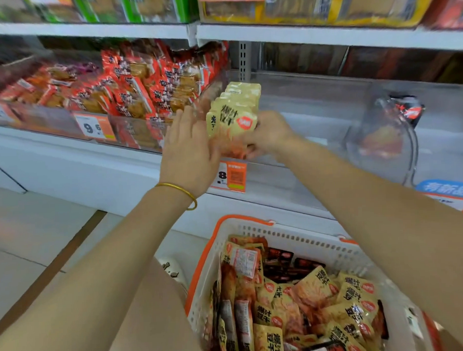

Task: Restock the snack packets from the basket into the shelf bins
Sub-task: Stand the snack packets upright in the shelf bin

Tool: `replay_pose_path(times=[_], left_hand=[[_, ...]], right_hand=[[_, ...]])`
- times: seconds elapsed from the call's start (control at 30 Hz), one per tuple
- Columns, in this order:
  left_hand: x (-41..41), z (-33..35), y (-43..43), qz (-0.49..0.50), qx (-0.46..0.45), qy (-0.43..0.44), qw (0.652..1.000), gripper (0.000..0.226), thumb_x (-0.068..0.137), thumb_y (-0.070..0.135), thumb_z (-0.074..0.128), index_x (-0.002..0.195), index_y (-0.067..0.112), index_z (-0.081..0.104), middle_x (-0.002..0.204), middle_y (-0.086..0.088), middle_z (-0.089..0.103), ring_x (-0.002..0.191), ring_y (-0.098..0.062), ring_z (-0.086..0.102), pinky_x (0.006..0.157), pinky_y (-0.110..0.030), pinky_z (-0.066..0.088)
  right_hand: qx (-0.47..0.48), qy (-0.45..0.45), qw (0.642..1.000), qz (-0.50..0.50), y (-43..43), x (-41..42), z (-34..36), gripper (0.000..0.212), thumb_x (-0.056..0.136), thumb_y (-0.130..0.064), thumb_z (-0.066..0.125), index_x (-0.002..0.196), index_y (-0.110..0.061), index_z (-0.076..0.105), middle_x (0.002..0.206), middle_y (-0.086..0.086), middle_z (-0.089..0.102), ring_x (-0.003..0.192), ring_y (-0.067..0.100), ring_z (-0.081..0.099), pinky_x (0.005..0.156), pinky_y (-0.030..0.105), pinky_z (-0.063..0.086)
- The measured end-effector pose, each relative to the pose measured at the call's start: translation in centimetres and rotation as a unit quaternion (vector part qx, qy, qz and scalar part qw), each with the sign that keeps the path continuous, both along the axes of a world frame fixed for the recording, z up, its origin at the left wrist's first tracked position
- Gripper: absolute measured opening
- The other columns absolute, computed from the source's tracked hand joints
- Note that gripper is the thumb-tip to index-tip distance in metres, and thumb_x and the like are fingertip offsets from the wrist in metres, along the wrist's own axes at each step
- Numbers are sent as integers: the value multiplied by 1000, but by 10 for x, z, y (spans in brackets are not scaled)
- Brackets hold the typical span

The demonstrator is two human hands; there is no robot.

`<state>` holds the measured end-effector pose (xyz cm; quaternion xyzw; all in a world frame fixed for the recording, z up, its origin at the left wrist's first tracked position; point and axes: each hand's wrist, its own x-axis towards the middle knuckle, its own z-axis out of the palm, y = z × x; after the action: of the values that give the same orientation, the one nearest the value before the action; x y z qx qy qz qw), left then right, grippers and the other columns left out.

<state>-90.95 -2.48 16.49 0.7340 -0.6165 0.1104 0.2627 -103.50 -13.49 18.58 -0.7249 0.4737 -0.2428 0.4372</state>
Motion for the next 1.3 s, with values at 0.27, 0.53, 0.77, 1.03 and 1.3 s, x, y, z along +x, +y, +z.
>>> replay_pose_path(times=[0.27,0.53,0.77,1.03,1.3], left_hand=[[0,-13,-1,8,4,-33,999,70,91,43,15,131,-4,45,153,-25,17,145,-35,9,118,-46,14],[-2,-12,2,10,-12,-15,1000,60,91,41,19,117,0,54,153,-22,21,145,-34,11,118,-47,14],[-35,-14,39,-54,-145,-15,988,28,90,10,46,112,-2,58,133,-22,48,125,-37,41,109,-42,30],[-61,-80,67,-141,96,-63,983,30,79,21,40,88,8,66,95,-7,63,89,-32,56,70,-40,43],[-56,-113,42,-40,357,-39,932,30,93,17,39,117,13,56,122,-8,52,115,-27,42,93,-40,42]], right_hand=[[-81,132,987,-46,-14,33,-14,36,77,-27,76,109,-12,67,108,5,67,99,20,64,69,23,43],[15,54,997,-48,-12,28,-17,52,66,-25,85,110,-10,64,108,7,68,97,24,66,87,38,55],[36,-78,996,-14,36,-18,25,28,82,0,68,72,-11,45,72,14,66,68,27,71,64,42,60],[141,-67,987,40,118,-94,-48,19,84,1,65,81,-6,48,75,13,54,56,22,67,58,36,60],[326,136,933,-65,108,-70,-235,35,94,-15,57,121,5,49,114,26,58,94,34,65,80,47,56]])
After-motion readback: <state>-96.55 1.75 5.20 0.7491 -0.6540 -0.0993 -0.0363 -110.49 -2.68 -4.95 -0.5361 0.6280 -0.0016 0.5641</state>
